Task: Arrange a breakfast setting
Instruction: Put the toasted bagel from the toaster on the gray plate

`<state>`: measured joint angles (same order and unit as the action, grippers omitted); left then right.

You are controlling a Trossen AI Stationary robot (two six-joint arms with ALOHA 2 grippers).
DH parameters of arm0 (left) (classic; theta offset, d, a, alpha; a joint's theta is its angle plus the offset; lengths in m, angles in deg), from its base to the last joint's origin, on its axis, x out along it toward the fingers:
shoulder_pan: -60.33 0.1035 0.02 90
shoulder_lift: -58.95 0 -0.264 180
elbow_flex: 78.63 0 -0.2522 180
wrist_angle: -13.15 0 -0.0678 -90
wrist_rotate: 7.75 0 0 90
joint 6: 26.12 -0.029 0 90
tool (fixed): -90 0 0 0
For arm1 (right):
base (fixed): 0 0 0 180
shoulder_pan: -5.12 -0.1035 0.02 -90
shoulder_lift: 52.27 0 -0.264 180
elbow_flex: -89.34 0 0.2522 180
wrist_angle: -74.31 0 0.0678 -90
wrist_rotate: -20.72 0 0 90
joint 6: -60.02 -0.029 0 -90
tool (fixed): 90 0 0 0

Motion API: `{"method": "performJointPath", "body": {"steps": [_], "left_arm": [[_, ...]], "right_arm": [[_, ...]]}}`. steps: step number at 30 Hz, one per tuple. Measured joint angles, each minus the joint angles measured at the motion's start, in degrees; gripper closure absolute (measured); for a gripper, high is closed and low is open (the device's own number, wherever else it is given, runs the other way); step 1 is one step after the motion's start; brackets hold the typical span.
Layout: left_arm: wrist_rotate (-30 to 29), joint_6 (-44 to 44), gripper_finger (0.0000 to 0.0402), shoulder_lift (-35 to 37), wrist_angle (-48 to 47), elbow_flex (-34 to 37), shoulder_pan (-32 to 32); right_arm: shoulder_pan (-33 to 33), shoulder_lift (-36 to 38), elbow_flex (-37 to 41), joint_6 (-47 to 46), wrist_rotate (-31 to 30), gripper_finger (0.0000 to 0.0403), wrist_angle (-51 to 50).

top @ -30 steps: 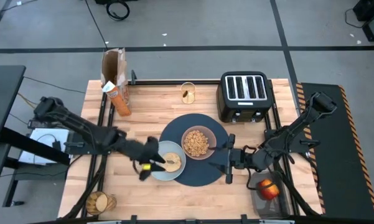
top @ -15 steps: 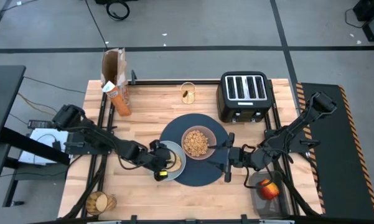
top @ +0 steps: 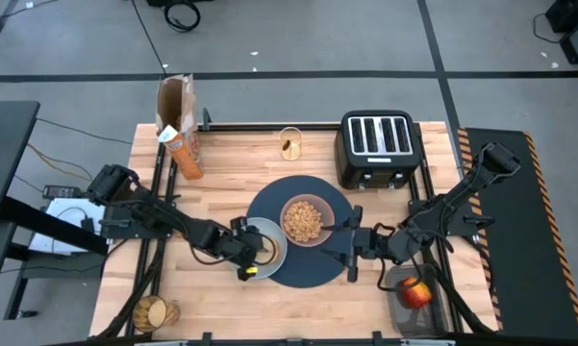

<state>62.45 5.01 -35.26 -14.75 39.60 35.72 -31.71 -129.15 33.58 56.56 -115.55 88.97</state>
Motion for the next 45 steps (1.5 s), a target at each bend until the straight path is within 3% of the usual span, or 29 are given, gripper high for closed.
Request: {"method": "performJointPath", "body": {"steps": [15, 20, 27, 33, 45], "left_arm": [[-0.5, 0.8, 0.0372, 1.2, -6.7, -0.8, 1.7], [-0.7, -1.1, 0.0372, 3.3, -9.3, -5.7, 1.4], [-0.6, 2.7, 0.0372, 4.0, -21.6, -11.4, -0.3], [-1.8, 0.9, 0.0372, 1.4, -12.5, -11.6, -1.6], [-2.4, 4.5, 0.0372, -8.2, -13.4, -11.6, 1.6]], "right_arm": [[-0.7, 0.0, 0.0, 0.0, 0.0, 0.0141, 0.0], [-0.7, 0.0, 0.0, 0.0, 0.0, 0.0141, 0.1], [-0.7, 0.0, 0.0, 0.0, 0.3, 0.0141, -0.3], [-0.7, 0.0, 0.0, 0.0, 0.9, 0.0141, -0.5], [-0.9, 0.0, 0.0, -0.3, 1.7, 0.0141, -0.8]]}}
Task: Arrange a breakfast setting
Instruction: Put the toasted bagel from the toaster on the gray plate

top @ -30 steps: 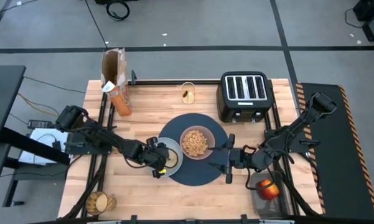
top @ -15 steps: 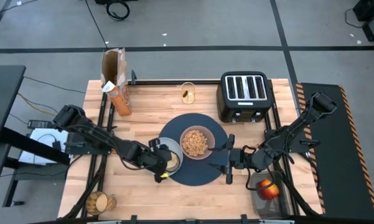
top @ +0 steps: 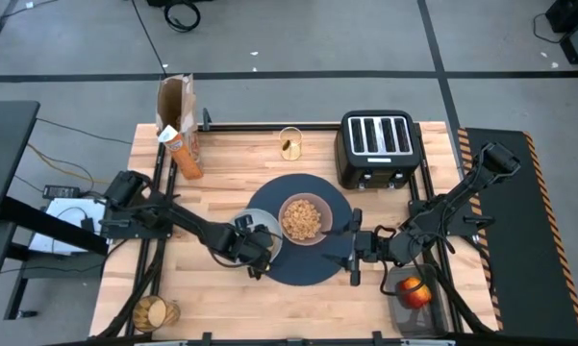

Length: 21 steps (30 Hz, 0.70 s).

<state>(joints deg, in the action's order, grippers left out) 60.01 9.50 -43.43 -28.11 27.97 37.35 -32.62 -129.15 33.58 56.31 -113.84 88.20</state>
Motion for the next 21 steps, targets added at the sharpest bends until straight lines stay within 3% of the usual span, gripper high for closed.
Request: {"method": "performJointPath", "body": {"steps": [17, 21], "left_arm": [[-2.0, 2.8, 0.0372, 3.4, -10.2, 0.2, 2.7], [0.7, 3.9, 0.0372, 3.4, -11.6, 0.2, 4.3]], "right_arm": [[0.0, 0.0, 0.0, -1.1, 1.2, 0.0141, -0.8], [0.0, 0.0, 0.0, -1.1, 1.2, 0.0141, -0.8]]}}
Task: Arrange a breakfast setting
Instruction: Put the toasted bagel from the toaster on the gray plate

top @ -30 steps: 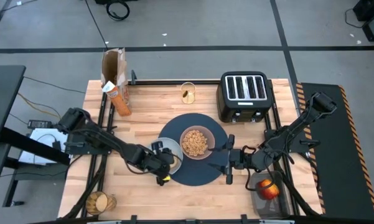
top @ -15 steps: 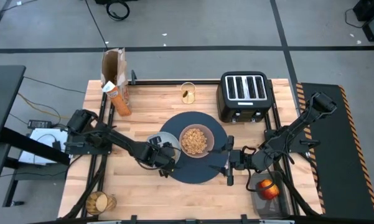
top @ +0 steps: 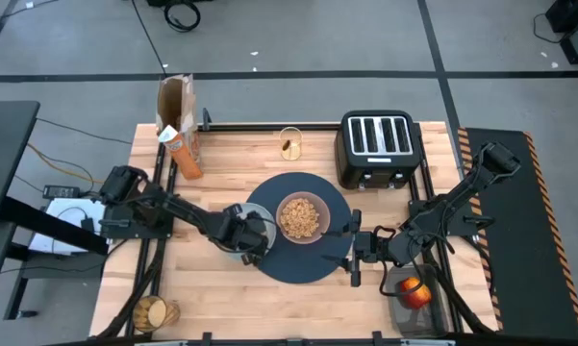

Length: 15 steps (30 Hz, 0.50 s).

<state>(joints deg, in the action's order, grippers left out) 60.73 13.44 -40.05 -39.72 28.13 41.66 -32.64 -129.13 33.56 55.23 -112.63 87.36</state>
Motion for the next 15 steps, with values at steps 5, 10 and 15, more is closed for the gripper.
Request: {"method": "performJointPath", "body": {"steps": [5, 10, 15], "left_arm": [[4.3, -0.1, 0.0372, 0.0, -1.6, 0.0, 1.3], [4.4, -0.1, 0.0372, 0.0, -8.1, 0.0, 2.5], [4.3, 0.3, 0.0372, 0.0, -10.5, 0.0, 3.2]], "right_arm": [[0.0, 0.0, 0.0, -0.1, 0.0, 0.0141, 0.0], [0.0, 0.0, 0.0, 0.0, 0.0, 0.0141, 0.0], [0.0, 0.0, 0.0, 0.0, 0.0, 0.0141, 0.0]]}}
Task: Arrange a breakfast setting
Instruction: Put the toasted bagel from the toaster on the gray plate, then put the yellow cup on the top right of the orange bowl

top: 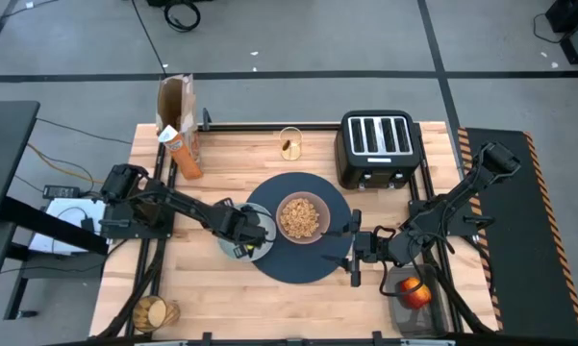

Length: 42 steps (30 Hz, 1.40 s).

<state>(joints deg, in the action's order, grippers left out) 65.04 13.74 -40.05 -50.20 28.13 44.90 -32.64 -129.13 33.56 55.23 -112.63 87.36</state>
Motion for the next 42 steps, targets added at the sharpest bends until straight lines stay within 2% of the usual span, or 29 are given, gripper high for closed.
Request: {"method": "performJointPath", "body": {"steps": [4, 12, 26, 30, 33, 35, 39, 42], "left_arm": [[0.0, 0.0, 0.0372, 0.0, 1.2, 0.0, -0.1], [0.0, -1.8, 0.0372, 0.0, 9.5, 0.0, -0.3], [-0.4, -1.6, 0.0372, 0.3, 5.0, -1.5, -0.3], [-2.1, -1.8, 0.0372, 1.2, 0.5, -7.5, -1.9], [-2.3, -1.0, 0.0372, 2.1, -4.5, -14.6, -4.7], [-1.8, 1.0, 0.0372, 2.4, -11.0, -19.8, -6.9], [1.6, 8.0, 0.0365, 2.4, -23.9, -30.0, -12.2], [3.1, 15.6, 0.0337, 2.4, -29.6, -35.5, -16.7]], "right_arm": [[0.0, 0.0, 0.0, 0.0, 0.0, 0.0141, 0.0], [0.0, 0.0, 0.0, 0.4, 0.0, 0.0141, 0.0], [0.0, 0.0, 0.0, 0.3, 0.0, 0.0141, 0.1], [0.2, 0.0, 0.0, 0.3, 0.0, 0.0141, 0.2], [0.2, 0.0, 0.0, 0.4, 0.0, 0.0141, 0.5], [0.2, 0.0, 0.0, 0.5, 0.0, 0.0141, 0.9], [0.6, 0.0, 0.0, 0.9, 0.0, 0.0141, 1.6], [1.3, 0.0, 0.0, 1.6, 0.0, 0.0140, 1.8]]}}
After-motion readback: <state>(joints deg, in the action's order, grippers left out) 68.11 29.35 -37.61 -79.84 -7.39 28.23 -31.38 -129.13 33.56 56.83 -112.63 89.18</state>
